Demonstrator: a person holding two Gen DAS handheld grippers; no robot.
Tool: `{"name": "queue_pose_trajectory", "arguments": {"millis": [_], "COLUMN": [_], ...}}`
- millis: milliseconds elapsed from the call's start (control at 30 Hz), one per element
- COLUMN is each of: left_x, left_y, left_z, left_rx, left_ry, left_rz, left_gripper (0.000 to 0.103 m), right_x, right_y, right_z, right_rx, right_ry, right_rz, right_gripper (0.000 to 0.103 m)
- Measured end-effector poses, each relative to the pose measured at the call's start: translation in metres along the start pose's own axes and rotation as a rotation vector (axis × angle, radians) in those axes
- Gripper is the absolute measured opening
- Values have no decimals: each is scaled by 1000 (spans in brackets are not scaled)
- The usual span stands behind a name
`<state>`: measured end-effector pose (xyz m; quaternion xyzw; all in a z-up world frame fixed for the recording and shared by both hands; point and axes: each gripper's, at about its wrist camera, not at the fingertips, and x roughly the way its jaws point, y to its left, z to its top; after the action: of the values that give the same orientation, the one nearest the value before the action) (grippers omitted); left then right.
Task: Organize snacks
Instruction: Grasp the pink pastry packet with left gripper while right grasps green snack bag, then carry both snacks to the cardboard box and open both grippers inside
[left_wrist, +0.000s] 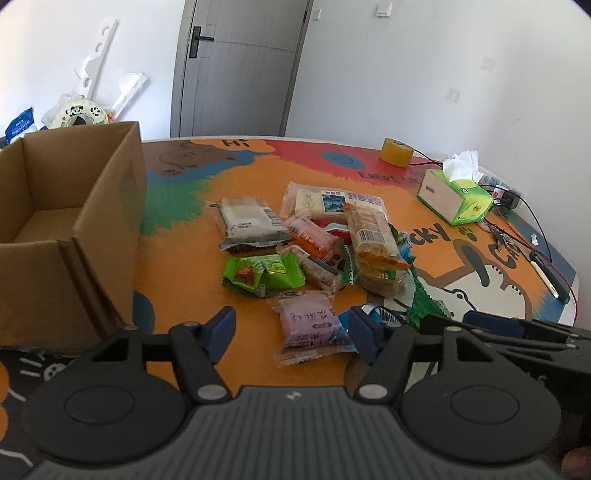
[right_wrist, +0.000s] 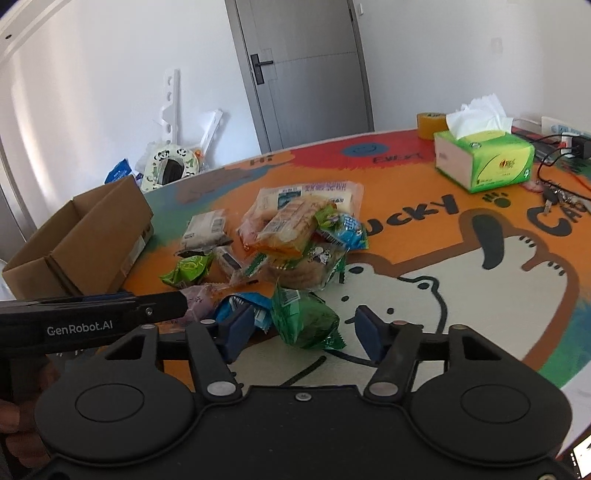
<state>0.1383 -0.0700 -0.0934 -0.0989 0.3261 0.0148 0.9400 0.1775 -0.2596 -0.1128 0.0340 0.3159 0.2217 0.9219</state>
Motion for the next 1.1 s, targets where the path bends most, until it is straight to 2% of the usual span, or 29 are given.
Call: {"name": "queue_pose_trajectory", "arguments": {"millis": [100,200,333,467,500,833,1100], "left_x": [5,13,20,20,19,-7,-35], "left_y": [-2,-4,-3,-4,-4,-4,2], "left_z": [0,-2,-7,-12,-13,-17,-12], "left_rx": [2,2,-2,37,38,58,65], "left_ry": [1,8,31,8,7,-49,-110], "left_rz": [-12,-11,-9,2,1,-18,-15], "left_gripper": [66,65,52,40,37,33,33], "right_x": [6,11,11,7,5,-12,-30], "right_y": [0,2,2,0,0,3,21], "right_z": [0,-1,-3,-5,-6,-11,-5], "right_rx": [1,-5,-1,11,15,35,15], "right_ry": [10,17,15,8,2,-35,-97], "right_rz": [4,3,10,11,12,19,26], "right_gripper": [53,42,37,33,25,18,17]}}
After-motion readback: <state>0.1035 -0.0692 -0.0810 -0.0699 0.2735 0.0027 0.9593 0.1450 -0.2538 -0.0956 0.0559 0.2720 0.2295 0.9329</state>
